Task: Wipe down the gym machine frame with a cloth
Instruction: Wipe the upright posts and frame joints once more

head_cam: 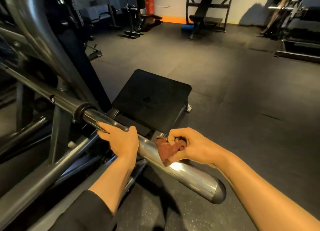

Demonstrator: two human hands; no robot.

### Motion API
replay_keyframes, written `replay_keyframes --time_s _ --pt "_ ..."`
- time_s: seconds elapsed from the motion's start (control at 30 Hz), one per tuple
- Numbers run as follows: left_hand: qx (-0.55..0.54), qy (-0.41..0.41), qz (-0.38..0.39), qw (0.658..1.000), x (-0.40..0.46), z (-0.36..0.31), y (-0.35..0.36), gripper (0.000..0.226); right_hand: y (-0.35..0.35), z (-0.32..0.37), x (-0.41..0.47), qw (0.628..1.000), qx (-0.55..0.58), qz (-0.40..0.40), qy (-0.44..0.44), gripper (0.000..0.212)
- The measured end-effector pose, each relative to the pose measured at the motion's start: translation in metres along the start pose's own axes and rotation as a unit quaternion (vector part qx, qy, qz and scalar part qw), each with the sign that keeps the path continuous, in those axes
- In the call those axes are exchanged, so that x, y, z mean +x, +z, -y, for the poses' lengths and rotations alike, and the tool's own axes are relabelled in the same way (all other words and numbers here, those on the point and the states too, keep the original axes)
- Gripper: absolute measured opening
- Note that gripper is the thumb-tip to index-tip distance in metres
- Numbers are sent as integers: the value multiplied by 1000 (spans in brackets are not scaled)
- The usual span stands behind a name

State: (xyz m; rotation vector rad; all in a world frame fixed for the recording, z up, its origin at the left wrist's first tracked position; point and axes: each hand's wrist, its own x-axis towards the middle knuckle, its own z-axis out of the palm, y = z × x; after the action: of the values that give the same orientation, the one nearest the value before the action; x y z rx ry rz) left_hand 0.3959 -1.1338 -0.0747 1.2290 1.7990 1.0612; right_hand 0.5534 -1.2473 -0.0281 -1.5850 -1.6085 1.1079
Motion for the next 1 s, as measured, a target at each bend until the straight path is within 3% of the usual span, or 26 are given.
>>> replay_keyframes --time_s 0.33,0.43,0.53,0.7,0.77,0.83,0.9,1.0 --pt "-50 42 -37 997 4 8 1 93 8 -4 47 991 1 52 -123 31" --pt "5 8 -66 998 11 13 3 95 -10 -22 50 981 74 118 -138 27" --pt "84 -28 -69 994 -2 -12 5 86 -25 -47 52 970 165 157 -83 17" --pt "266 -96 -77 956 -10 -29 15 80 -53 -70 77 955 242 172 2 9" --pt "361 -69 -126 922 -16 -32 23 77 -55 -70 98 943 273 188 27 7" --pt "401 24 -172 899 -20 -40 47 75 -50 -64 126 929 313 191 51 11" --pt "331 6 -169 929 -13 -50 85 59 -39 -61 161 908 366 187 83 4" --pt "110 -89 -196 970 30 -58 127 32 -39 -55 213 859 473 138 138 17"
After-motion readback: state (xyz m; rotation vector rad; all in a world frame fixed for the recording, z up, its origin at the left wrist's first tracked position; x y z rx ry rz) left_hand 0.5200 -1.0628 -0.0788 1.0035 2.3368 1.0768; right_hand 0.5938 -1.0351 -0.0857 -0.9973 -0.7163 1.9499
